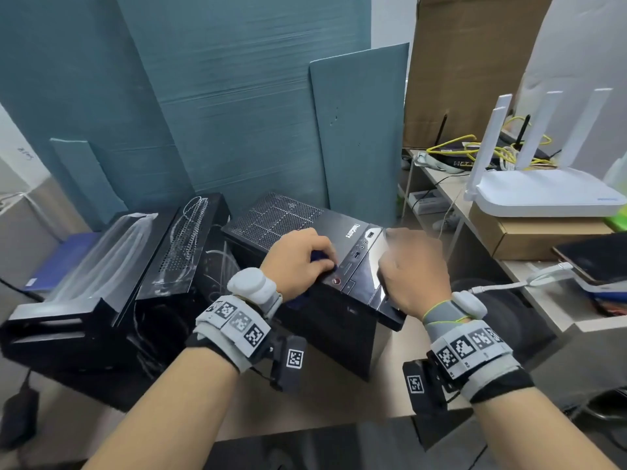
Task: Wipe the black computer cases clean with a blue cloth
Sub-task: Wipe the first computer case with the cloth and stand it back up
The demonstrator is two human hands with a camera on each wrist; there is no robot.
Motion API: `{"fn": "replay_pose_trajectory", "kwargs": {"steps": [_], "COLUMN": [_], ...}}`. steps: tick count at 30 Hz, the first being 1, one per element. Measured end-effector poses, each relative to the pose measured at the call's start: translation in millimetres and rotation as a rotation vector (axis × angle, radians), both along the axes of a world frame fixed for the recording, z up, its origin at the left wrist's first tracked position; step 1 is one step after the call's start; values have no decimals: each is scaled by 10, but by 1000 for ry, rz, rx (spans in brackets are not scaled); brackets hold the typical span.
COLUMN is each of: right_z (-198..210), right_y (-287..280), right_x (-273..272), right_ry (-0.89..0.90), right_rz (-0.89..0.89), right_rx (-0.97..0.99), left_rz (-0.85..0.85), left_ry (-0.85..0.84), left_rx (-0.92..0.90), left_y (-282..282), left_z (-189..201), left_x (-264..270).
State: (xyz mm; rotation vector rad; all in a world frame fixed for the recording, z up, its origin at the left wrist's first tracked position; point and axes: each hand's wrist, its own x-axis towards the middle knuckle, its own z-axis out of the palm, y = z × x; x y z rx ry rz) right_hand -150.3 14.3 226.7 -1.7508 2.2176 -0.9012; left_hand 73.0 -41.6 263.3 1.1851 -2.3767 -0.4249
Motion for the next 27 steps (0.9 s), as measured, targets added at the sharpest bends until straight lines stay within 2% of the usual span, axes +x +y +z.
{"fn": "replay_pose_trajectory", "kwargs": {"steps": [2, 4, 7, 12, 16, 22, 24, 27], "right_z": [-5, -11, -18, -55, -52, -63, -92, -122], "right_y": [-1, -7, -26, -38, -72, -83, -92, -96], "right_x": [6, -7, -41, 7, -8, -133, -131, -204], "right_ry": [8, 13, 9, 21, 68, 22, -68, -375], "right_rz": [-8, -12, -18, -26, -55, -19, -14, -10], "right_rx": [-1, 1, -3, -26, 13, 20, -48, -190], "left_rz": [-123, -228, -281, -349, -270, -127, -91, -37], "left_ry": [109, 145, 26, -274, -330, -203, -159, -108], "left_rx": [111, 146, 82, 128, 6, -60, -80, -102], "left_y": [70, 180, 190, 83, 90, 184, 211, 238], "left_z": [47, 71, 94, 319, 300, 143, 90, 17], "left_x": [32, -2, -98, -181, -369, -480, -460, -452]}}
